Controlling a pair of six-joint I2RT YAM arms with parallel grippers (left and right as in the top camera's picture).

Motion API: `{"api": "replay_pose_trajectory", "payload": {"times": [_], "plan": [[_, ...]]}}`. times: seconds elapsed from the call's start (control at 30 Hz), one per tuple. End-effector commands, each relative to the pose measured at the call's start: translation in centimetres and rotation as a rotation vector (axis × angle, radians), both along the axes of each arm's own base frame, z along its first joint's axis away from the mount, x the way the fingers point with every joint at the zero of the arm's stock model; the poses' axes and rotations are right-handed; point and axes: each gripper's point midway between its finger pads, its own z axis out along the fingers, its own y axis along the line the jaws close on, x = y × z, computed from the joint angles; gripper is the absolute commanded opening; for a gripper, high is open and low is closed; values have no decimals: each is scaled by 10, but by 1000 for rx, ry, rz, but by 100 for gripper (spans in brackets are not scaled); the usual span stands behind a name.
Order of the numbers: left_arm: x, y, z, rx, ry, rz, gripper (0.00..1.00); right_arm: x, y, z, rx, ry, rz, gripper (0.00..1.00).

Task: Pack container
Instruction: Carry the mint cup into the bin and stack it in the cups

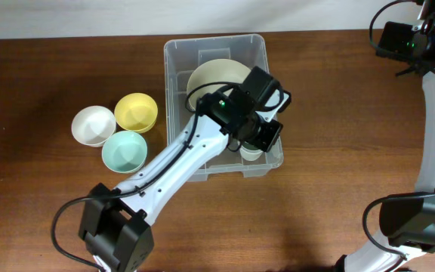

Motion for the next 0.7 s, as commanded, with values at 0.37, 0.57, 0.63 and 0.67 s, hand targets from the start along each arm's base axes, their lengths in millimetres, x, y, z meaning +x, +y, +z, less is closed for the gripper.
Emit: {"api": "replay_pose_trajectory", "payload": {"times": [0.37, 0.57, 0.63, 0.67], "plan": [[4, 15, -9, 116, -34, 83, 5, 1, 1, -1, 8, -5, -5, 99], [5, 14, -8, 110, -41, 84, 54, 1, 1, -1, 8, -5, -5, 99], [12, 16, -3, 108, -67, 100, 55, 1, 1, -1, 8, -5, -5, 99], [19, 20, 2, 118, -92, 120, 54, 1, 1, -1, 8, -5, -5, 99]]}}
